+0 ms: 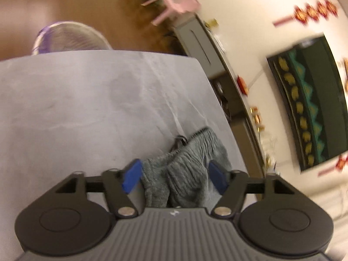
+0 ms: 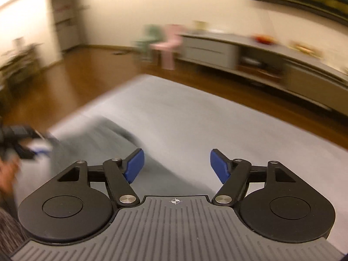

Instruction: Fold clothes

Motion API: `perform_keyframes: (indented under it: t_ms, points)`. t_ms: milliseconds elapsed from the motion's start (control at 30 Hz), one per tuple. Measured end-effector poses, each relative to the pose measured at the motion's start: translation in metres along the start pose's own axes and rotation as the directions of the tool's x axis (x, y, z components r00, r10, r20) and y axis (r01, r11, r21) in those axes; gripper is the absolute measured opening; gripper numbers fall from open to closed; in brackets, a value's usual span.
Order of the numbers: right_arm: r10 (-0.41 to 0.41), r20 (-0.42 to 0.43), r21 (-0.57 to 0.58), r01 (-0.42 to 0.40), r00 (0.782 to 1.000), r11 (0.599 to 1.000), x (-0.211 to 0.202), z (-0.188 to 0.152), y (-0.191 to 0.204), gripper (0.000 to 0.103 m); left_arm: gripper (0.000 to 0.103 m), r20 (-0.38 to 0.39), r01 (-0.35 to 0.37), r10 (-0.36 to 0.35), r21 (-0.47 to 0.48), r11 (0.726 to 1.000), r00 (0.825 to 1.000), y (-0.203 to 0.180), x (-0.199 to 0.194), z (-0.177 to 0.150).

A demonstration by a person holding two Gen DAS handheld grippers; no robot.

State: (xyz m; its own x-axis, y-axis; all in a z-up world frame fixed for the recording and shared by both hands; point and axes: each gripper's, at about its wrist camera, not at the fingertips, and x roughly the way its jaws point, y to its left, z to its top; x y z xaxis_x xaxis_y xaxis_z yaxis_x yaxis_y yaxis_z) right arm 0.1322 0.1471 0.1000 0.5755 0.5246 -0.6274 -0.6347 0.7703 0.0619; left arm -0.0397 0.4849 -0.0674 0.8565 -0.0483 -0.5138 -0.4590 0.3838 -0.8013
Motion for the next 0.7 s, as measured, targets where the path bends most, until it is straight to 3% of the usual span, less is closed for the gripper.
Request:
perform_keyframes:
  t_ms: [100, 133, 200, 267, 300, 367, 400, 467, 500, 567, 700]
  points:
    - [-0.150, -0.042, 0.175, 0.155, 0.988, 0.972, -0.067, -0.088, -0.084, 0.066, 0.070, 0.056, 0.020, -0.023, 0.047, 0.999, 0.998, -0.011, -0.012, -0.005]
    - [-0.170, -0.038, 0.214, 0.174, 0.985, 0.961, -0.086, -0.115, -0.100, 0.066, 0.070, 0.072, 0.005, -0.013, 0.115, 0.993, 0.997, -0.026, -0.017, -0.012]
    - [-0.188, -0.014, 0.278, 0.184, 0.982, 0.943, -0.126, -0.168, -0.124, 0.066, 0.069, 0.073, -0.005, -0.017, 0.292, 0.956, 0.997, -0.064, -0.025, -0.036]
    - [-0.171, 0.051, 0.315, 0.146, 0.984, 0.938, -0.155, -0.209, -0.130, 0.066, 0.070, -0.075, 0.114, -0.090, 0.457, 0.882, 0.993, -0.103, -0.021, -0.074]
    - [-0.169, 0.054, 0.321, 0.143, 0.984, 0.936, -0.158, -0.218, -0.129, 0.066, 0.071, -0.188, 0.186, -0.103, 0.501, 0.845, 0.977, -0.116, -0.011, -0.100]
    - [-0.165, 0.059, 0.335, 0.136, 0.985, 0.932, -0.166, -0.237, -0.126, 0.064, 0.071, -0.397, 0.328, -0.102, 0.558, 0.762, 0.912, -0.142, 0.009, -0.151]
    - [-0.162, 0.062, 0.339, 0.132, 0.985, 0.932, -0.169, -0.246, -0.124, 0.064, 0.069, -0.435, 0.340, -0.070, 0.585, 0.736, 0.898, -0.149, 0.015, -0.173]
    - [-0.109, 0.084, 0.223, 0.088, 0.990, 0.971, -0.161, -0.241, -0.108, 0.061, 0.068, -0.485, 0.351, 0.018, 0.658, 0.667, 0.875, -0.161, 0.028, -0.221]
    - [-0.083, 0.092, 0.164, 0.067, 0.992, 0.984, -0.156, -0.239, -0.100, 0.061, 0.068, -0.483, 0.347, 0.037, 0.679, 0.647, 0.875, -0.163, 0.031, -0.236]
    - [-0.105, 0.043, 0.076, 0.102, 0.994, 0.992, -0.150, -0.246, -0.089, 0.061, 0.068, -0.477, 0.339, 0.074, 0.717, 0.609, 0.876, -0.166, 0.036, -0.264]
    - [-0.161, -0.013, -0.121, 0.158, 0.987, 0.980, -0.139, -0.257, -0.065, 0.055, 0.069, -0.459, 0.310, 0.110, 0.737, 0.601, 0.881, -0.166, 0.044, -0.281]
